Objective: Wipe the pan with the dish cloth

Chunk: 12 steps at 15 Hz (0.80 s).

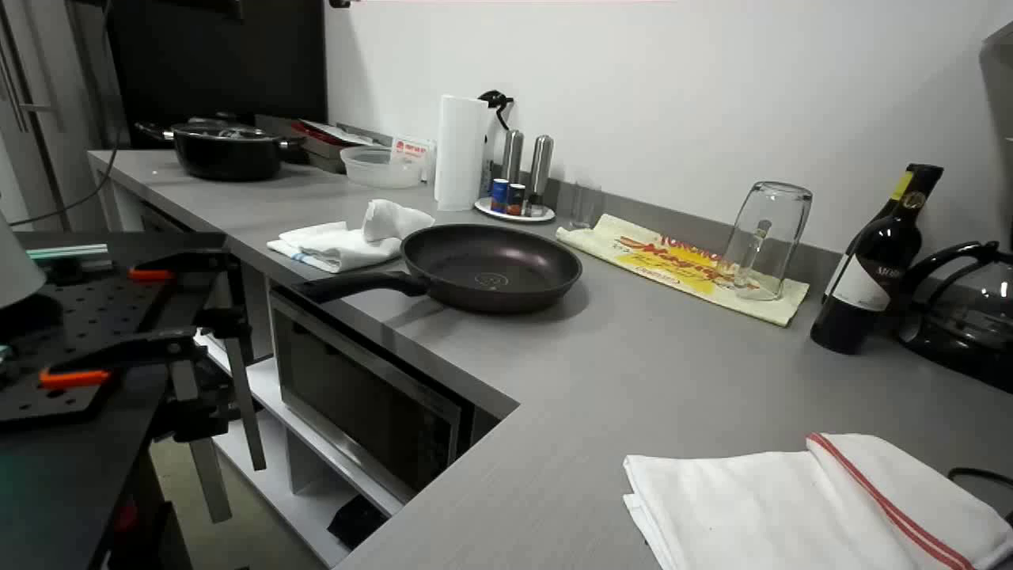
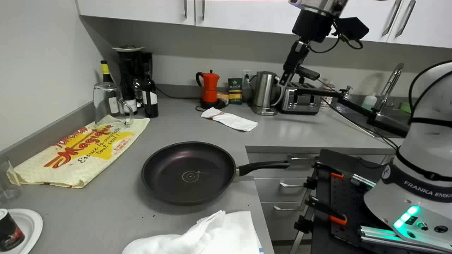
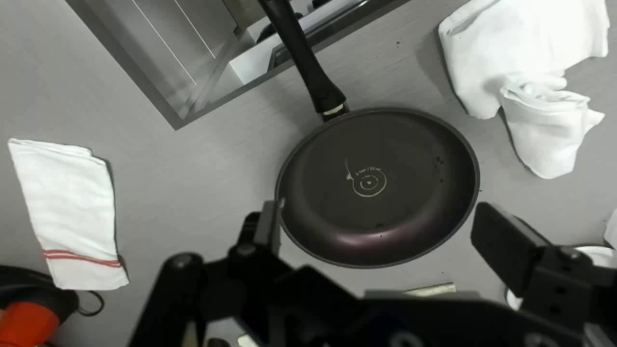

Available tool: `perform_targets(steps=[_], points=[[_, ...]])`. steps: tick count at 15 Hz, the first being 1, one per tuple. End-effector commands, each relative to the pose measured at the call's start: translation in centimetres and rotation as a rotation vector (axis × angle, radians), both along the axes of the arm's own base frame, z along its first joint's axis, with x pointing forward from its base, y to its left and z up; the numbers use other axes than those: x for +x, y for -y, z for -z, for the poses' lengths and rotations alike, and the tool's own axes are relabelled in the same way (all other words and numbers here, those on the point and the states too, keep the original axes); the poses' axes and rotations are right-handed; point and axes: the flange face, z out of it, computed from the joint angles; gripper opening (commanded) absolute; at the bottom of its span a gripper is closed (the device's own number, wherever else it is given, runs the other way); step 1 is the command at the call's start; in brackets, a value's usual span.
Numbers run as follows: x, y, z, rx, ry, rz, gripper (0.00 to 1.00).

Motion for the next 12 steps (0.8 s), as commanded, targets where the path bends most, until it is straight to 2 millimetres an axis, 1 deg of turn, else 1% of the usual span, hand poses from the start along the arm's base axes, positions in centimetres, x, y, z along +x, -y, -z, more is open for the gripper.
perform_targets(steps=[1,3,5,7,9,10,12], points=[[-0.2,0.0,0.5,-0.001,-0.017,0.0,1.0],[0.7,0.3,0.5,-0.008,-0.018,-0.004,1.0],[1.9,0.3,1.0,0.007,-0.039,-0.023,1.0],[3.2,-0.7,2.3,0.026,-0.078,-0.065,1.0],[4.7,-2.5,4.1,0.037,-0.119,-0.13,1.0],[5.6,-4.1,5.2,0.035,-0.136,-0.173,1.0],[7.3,-6.6,7.4,0.022,-0.16,-0.224,1.0]])
